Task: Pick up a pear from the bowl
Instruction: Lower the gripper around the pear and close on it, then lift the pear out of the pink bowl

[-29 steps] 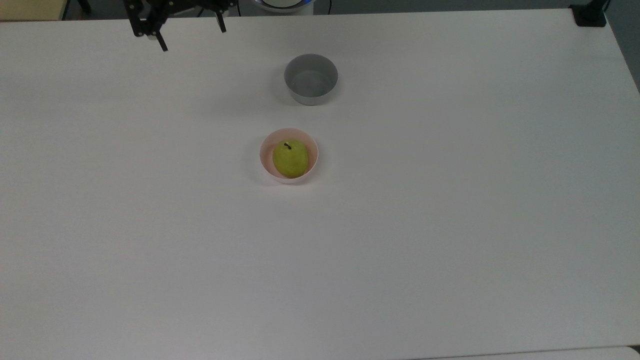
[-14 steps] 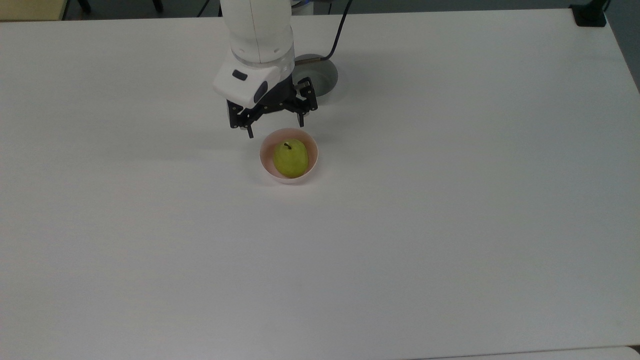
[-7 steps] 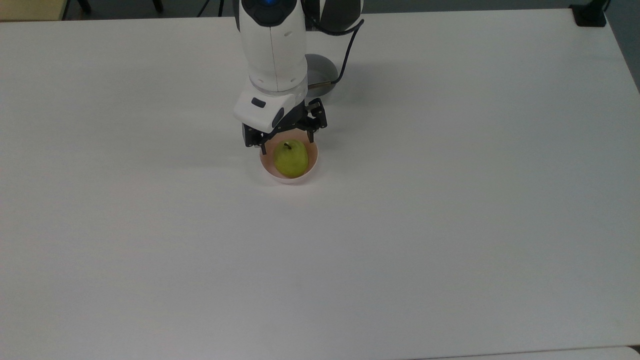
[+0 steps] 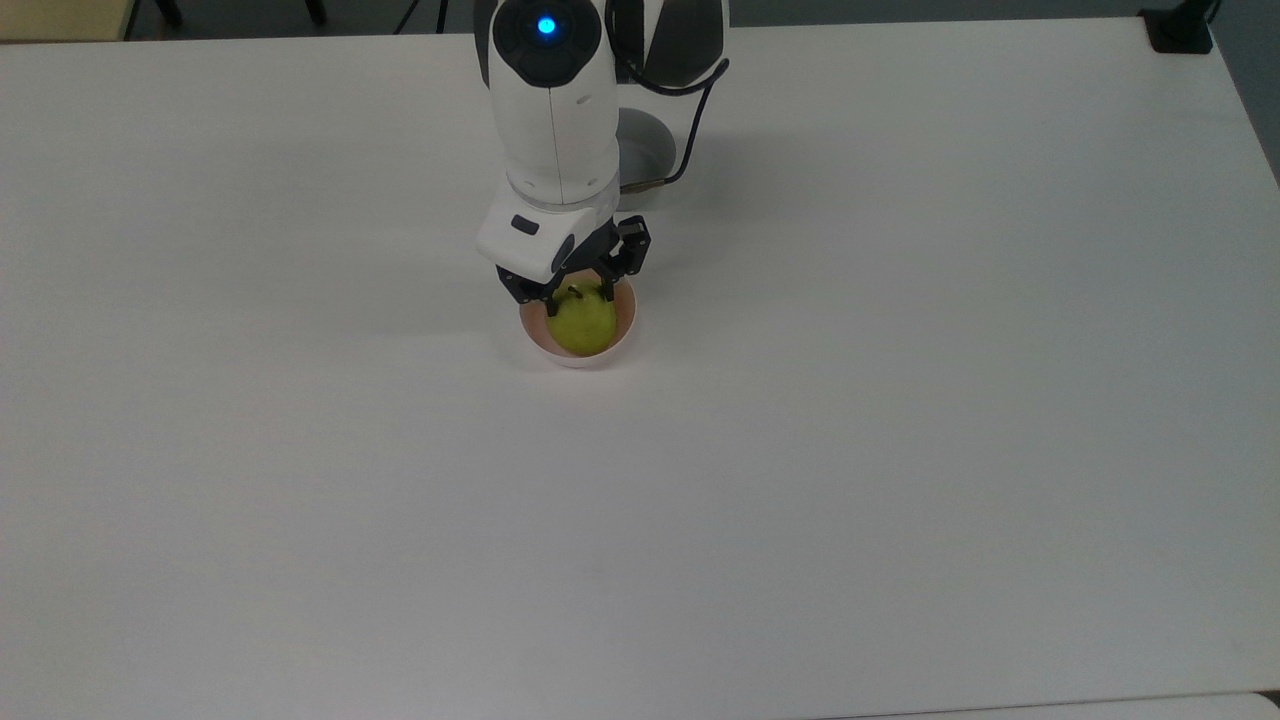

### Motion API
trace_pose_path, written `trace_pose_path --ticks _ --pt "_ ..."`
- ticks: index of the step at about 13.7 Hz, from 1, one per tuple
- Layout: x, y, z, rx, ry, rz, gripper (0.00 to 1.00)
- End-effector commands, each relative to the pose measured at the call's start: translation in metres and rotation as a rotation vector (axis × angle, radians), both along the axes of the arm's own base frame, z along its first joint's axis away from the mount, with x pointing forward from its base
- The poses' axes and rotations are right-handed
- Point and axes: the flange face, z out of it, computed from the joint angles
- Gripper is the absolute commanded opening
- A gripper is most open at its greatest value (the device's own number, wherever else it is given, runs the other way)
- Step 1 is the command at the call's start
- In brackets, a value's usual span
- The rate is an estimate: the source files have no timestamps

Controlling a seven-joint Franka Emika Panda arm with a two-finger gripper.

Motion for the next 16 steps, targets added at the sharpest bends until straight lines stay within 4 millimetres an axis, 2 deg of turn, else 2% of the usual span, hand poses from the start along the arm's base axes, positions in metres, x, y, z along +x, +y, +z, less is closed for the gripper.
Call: trace_pose_path --ticks 1,3,5,8,10,11,14,16 --pt "-0.006 0.007 -0.004 -0.009 -0.016 0.002 0.00" --pt "-0.006 0.008 -0.003 -0.009 -0.015 0.004 0.00" --pt "-0.006 0.006 0.006 -0.006 -0.019 -0.003 0.00" --pt "-0.013 0.003 0.035 -0.003 -0.010 -0.034 0.00" --pt "-0.017 -0.001 0.063 0.000 -0.003 -0.041 0.00" --pt "-0.016 -0.010 0.085 0.001 0.003 -0.057 0.00" --pt "-0.020 -0.020 0.139 0.009 0.009 -0.074 0.00" --pt "-0.025 -0.026 0.166 0.011 0.030 -0.084 0.00"
